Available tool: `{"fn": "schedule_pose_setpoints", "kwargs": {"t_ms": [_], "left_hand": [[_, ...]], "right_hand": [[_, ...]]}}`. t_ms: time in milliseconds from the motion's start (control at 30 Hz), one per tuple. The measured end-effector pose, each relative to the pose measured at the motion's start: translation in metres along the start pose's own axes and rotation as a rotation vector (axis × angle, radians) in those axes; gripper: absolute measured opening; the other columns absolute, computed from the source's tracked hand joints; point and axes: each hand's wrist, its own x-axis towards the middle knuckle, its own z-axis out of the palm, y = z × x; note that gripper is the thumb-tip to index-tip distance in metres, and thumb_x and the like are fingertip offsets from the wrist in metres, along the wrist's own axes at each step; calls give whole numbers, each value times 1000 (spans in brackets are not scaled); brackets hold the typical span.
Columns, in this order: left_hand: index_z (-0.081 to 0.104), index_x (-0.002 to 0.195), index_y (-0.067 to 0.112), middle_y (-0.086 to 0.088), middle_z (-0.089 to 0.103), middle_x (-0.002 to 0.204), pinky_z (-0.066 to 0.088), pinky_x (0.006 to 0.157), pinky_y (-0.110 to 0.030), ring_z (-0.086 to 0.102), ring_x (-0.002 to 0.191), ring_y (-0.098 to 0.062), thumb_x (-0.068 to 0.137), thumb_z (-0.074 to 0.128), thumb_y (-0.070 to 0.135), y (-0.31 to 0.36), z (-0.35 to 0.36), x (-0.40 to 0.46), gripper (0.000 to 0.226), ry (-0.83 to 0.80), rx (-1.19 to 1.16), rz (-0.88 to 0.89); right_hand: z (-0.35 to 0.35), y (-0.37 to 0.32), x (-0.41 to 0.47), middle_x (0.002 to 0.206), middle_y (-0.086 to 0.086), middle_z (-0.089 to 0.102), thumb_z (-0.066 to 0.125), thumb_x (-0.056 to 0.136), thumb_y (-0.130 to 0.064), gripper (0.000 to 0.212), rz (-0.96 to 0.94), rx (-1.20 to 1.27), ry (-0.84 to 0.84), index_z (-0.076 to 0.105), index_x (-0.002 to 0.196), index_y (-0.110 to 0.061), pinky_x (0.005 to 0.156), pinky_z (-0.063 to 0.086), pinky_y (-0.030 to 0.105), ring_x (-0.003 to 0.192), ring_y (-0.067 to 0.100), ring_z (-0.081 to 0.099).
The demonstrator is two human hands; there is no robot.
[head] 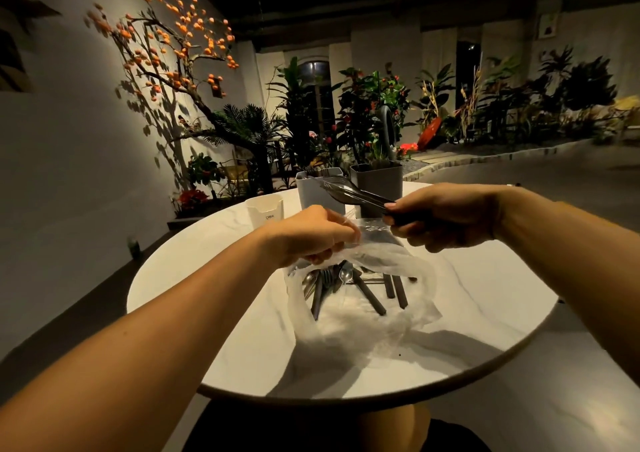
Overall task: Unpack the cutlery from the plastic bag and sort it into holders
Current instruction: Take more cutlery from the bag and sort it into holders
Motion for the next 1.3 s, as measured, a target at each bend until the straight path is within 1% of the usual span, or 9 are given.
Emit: {"fn": "schedule_pose_setpoints", "kwargs": {"t_ms": [100,267,567,800,900,1000,1067,1167,1300], "left_hand": [[64,111,2,-1,45,66,29,43,-20,37,52,-10,102,47,7,-10,1,14,20,152,-170,6],[64,90,7,0,39,62,31,42,-22,36,54,-12,101,31,4,-27,0,41,35,301,-500,-78],[61,86,11,1,45,62,29,48,-23,37,53,-12,99,41,18,-46,0,86,24,397,-628,-82],[66,90,9,-4,60,68,36,43,-20,48,53,-12,104,38,34,-69,0,116,40,486,-852,-28],[70,96,10,-10,71,86,44,43,-20,62,65,-18,102,39,49,-80,-1,124,50,473,-956,-9],[69,114,6,-17,74,108,61,73,-39,72,94,-31,96,56,47,-90,3,131,47,450,-980,-21],[70,111,4,-19,73,106,60,83,-43,72,96,-30,94,66,33,-96,10,134,34,445,-993,-33],[76,101,10,-12,76,95,60,66,-30,74,84,-19,95,65,26,-105,12,134,20,366,-924,10],[75,104,4,-15,76,95,59,64,-29,75,84,-22,97,61,25,-109,10,134,26,261,-889,61]], "right_hand": [[2,0,17,65,-2,40,47,97,-34,25,-10,-15,24,55,88,-12,56,12,25,56,10,25],[2,2,53,65,-1,44,41,103,-32,25,-23,-7,44,52,94,-11,50,21,22,56,10,29],[0,3,131,66,-1,45,37,107,-30,22,-158,186,197,48,98,-13,41,24,19,50,8,31],[15,30,180,69,2,54,42,106,-23,22,-241,193,217,57,106,-8,45,30,22,52,11,41],[18,40,192,72,4,57,43,106,-22,23,-260,131,231,58,109,-5,44,32,22,54,13,44],[25,53,203,76,9,56,44,105,-21,27,-292,80,289,58,113,0,46,35,22,58,16,50],[28,64,208,74,10,56,45,105,-21,27,-332,-7,334,59,109,2,49,37,25,56,14,49],[27,71,206,76,16,57,45,105,-23,30,-356,-90,327,58,111,3,51,38,29,58,18,49],[23,66,197,80,22,63,44,105,-28,29,-312,-73,233,60,110,-5,57,53,38,62,29,59]]}}
